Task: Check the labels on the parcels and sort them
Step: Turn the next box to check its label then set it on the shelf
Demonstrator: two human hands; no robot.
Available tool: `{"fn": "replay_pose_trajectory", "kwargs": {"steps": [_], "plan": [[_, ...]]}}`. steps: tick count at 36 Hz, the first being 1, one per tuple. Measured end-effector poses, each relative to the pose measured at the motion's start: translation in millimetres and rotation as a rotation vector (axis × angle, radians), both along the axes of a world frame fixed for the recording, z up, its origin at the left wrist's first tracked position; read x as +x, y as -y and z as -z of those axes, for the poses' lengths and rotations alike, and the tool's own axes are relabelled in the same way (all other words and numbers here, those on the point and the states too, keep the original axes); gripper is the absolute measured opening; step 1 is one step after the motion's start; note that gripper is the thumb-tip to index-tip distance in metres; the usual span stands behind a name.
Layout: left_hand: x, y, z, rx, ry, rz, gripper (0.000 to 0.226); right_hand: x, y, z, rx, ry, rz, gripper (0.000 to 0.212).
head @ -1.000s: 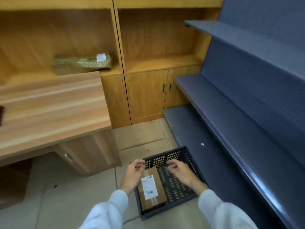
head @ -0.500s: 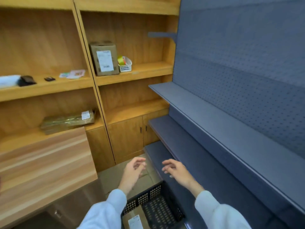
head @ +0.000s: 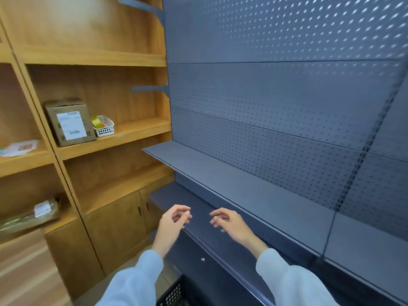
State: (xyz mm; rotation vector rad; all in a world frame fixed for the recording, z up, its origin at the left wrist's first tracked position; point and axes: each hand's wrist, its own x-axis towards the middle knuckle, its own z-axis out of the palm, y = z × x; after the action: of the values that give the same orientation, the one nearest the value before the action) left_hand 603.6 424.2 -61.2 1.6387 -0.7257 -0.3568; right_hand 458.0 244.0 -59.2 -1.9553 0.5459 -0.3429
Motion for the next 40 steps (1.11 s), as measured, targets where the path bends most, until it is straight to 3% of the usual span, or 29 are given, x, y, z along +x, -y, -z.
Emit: {"fn": "replay_pose_trajectory", "kwargs": {"steps": [10,17,29,40], "plan": [[-44.9,67.0,-14.7,0.024,0.012,0.312,0.011,-103.1,6.3,-13.8,0.024,0.061,0.333,0.012],[-102.6,116.2,-21.8,-0.034,-0.069,0.498,0.008,-206.7,2.3,-17.1,0.013,0.081,0.628,0.021],[-269.6,176.6,-37.9,-0.061,-0.158,0.754,0.011,-392.2,-3.4,-22.8,-0.008,0.104,0.986,0.019],[-435.9,228.9,-53.0,-0.064,-0.069,0.939,0.005,-538.1,12.1,-45.0,-0.096,0.156,1.159,0.014]]}}
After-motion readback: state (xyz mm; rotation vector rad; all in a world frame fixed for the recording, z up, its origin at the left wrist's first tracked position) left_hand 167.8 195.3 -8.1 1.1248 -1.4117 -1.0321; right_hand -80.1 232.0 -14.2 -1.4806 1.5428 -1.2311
